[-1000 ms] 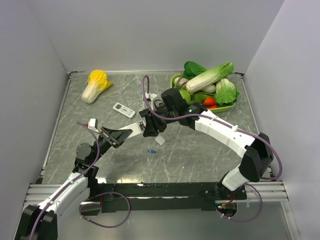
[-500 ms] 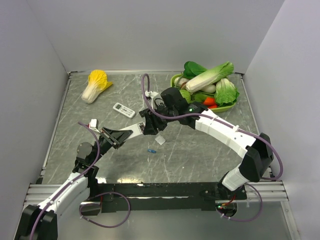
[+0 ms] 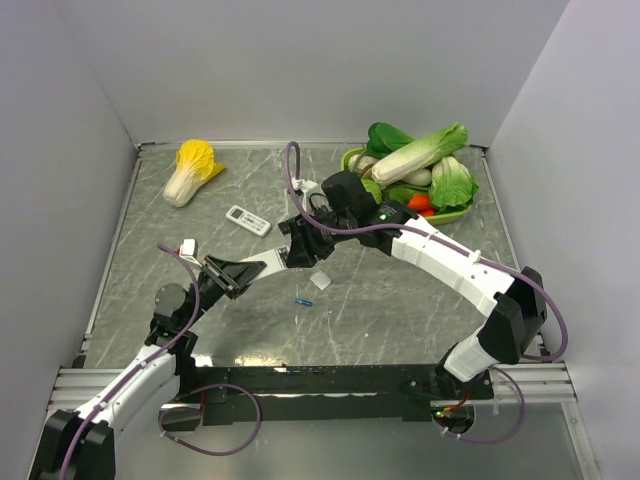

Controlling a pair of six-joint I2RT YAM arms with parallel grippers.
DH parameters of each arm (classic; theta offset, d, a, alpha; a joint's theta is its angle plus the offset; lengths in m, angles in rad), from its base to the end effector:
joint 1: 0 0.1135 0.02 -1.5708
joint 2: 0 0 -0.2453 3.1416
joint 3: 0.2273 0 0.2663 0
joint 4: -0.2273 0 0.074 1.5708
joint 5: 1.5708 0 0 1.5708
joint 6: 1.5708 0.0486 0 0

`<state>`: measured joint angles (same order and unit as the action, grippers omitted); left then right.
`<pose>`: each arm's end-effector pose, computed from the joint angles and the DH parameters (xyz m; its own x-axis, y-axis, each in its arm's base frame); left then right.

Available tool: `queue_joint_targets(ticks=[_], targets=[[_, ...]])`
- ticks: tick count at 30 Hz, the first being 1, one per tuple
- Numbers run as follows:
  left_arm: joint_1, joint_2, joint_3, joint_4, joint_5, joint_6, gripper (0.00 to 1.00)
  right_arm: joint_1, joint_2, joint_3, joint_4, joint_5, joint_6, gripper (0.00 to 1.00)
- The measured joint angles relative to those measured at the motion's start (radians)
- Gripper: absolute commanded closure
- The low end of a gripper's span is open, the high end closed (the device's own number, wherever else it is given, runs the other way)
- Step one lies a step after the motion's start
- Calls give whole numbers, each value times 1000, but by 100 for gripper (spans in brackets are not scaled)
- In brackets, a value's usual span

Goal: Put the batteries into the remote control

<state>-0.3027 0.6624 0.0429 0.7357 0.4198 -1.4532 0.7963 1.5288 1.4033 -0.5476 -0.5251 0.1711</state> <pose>0.1757 -0.0756 0.1763 -0.6411 -0.7498 -0.1635 0.1872 0.0538 -0.9809 0.2381 0.2782 0.3133 -0.5816 -0.3838 -0.7173 -0.8053 0.3961 0.4411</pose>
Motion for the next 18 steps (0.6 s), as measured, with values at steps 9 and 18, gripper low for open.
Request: queue_joint_targets(ticks=[9, 18], targets=[[0, 0, 0, 0, 0, 0, 99, 0, 13, 3, -16, -33, 11, 55], [0, -6, 0, 0, 0, 0, 99, 3, 19, 3, -34, -16, 14, 55]])
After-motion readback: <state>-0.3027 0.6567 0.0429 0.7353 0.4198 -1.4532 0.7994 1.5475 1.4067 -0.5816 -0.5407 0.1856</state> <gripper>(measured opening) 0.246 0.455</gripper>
